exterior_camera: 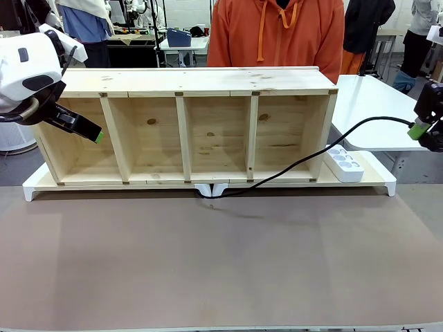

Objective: Perform cable management.
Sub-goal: Pull the grasped Power Cable to the location of the Power Strip.

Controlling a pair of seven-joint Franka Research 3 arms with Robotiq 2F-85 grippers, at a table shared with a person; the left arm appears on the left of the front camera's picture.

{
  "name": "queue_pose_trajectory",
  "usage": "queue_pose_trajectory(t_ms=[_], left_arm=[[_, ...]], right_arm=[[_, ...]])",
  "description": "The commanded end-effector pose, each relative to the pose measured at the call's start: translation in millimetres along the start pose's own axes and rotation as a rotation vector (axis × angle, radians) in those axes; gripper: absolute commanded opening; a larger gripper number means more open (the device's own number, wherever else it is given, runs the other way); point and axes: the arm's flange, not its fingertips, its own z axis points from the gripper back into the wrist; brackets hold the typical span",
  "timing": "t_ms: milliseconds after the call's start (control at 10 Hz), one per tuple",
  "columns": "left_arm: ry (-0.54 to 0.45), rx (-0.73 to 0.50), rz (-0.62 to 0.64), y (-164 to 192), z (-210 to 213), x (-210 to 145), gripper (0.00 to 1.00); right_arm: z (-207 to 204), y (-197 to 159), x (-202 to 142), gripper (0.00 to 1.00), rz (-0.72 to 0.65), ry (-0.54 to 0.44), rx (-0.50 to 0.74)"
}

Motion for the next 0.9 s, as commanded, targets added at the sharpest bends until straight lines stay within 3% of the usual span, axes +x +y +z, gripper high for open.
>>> queue_pose_trajectory(t_ms=[0, 800], left_arm=[[0.009, 0.011, -0.008, 0.3, 1.4, -0.9, 1.0], [0.009, 0.011, -0.008, 0.3, 1.4, -0.9, 1.0]], right_arm=[[-11.7, 1.9, 28.5, 0.39, 0.043, -0.001, 0.015], [-9.9, -16.3, 105.6, 0.39, -0.023, 0.047, -0.055]])
